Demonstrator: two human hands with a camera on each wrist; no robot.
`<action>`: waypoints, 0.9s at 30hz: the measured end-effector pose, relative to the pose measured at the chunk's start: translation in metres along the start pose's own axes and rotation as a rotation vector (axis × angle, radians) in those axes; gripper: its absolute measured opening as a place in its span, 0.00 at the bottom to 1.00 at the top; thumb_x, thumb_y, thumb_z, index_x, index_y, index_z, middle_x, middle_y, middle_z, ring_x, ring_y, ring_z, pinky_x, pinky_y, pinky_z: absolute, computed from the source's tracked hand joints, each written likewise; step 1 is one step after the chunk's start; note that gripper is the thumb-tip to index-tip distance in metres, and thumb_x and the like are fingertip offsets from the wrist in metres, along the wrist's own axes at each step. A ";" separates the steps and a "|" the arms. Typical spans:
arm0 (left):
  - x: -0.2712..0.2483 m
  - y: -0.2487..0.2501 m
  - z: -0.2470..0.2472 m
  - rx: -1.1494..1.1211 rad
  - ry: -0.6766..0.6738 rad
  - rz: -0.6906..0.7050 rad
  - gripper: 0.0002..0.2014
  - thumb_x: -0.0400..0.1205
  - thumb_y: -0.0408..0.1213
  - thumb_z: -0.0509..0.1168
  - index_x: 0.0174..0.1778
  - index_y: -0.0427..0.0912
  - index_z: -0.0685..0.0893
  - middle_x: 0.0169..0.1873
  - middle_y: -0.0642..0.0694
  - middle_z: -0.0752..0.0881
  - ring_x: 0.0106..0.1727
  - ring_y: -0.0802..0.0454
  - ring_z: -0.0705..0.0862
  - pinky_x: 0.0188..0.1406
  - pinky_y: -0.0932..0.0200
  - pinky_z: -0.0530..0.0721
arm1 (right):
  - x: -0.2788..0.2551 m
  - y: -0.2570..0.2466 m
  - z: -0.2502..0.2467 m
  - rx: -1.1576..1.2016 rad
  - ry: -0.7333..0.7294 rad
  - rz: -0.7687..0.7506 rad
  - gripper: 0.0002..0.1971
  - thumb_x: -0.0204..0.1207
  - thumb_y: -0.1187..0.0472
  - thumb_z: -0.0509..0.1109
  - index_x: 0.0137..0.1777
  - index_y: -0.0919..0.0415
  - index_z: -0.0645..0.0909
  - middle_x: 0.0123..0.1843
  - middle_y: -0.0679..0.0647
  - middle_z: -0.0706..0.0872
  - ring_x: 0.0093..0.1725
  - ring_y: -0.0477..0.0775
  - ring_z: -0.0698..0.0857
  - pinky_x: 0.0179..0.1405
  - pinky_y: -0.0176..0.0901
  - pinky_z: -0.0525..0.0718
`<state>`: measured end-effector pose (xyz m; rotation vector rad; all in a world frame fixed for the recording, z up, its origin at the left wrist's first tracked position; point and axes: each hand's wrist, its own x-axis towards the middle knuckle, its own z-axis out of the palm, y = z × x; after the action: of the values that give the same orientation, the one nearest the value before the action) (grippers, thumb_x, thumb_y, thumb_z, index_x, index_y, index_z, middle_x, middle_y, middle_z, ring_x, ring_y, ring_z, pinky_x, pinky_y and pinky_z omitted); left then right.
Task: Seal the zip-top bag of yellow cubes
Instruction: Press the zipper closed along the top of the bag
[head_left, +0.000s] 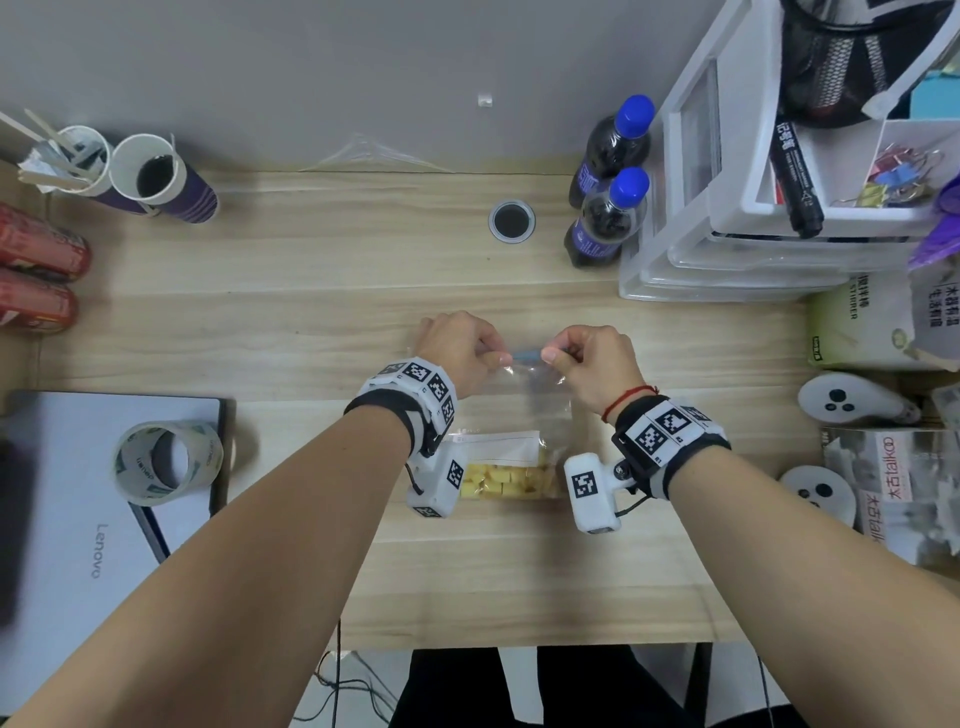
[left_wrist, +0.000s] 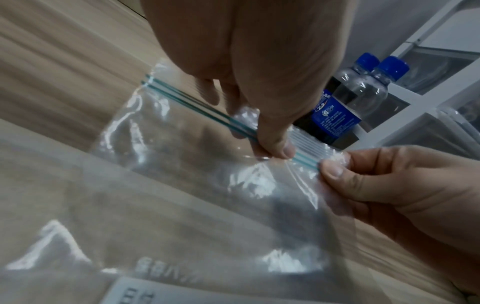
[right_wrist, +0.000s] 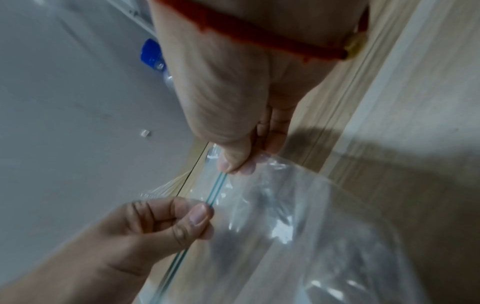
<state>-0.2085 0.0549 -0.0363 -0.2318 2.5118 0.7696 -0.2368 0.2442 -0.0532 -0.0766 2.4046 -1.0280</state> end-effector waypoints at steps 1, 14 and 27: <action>-0.001 -0.001 -0.001 -0.002 0.005 -0.006 0.05 0.76 0.51 0.72 0.36 0.57 0.87 0.30 0.60 0.81 0.48 0.51 0.84 0.58 0.53 0.78 | -0.001 -0.001 0.000 0.019 -0.007 0.001 0.06 0.74 0.59 0.75 0.36 0.52 0.86 0.31 0.41 0.85 0.33 0.41 0.82 0.39 0.30 0.77; -0.010 -0.003 -0.003 -0.078 0.027 -0.031 0.06 0.75 0.53 0.71 0.35 0.58 0.86 0.36 0.58 0.86 0.52 0.51 0.85 0.62 0.51 0.79 | -0.004 -0.012 0.002 -0.031 -0.007 -0.023 0.04 0.75 0.59 0.73 0.42 0.56 0.89 0.40 0.49 0.90 0.42 0.46 0.84 0.47 0.30 0.75; -0.016 -0.005 -0.007 -0.060 0.060 -0.014 0.07 0.76 0.54 0.70 0.42 0.56 0.89 0.43 0.58 0.89 0.54 0.52 0.83 0.66 0.49 0.75 | -0.003 -0.021 0.000 -0.232 -0.023 -0.070 0.04 0.73 0.54 0.74 0.39 0.50 0.88 0.34 0.47 0.87 0.40 0.51 0.84 0.45 0.44 0.83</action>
<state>-0.1966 0.0471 -0.0252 -0.2969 2.5427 0.8448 -0.2373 0.2300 -0.0373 -0.2545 2.5058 -0.7687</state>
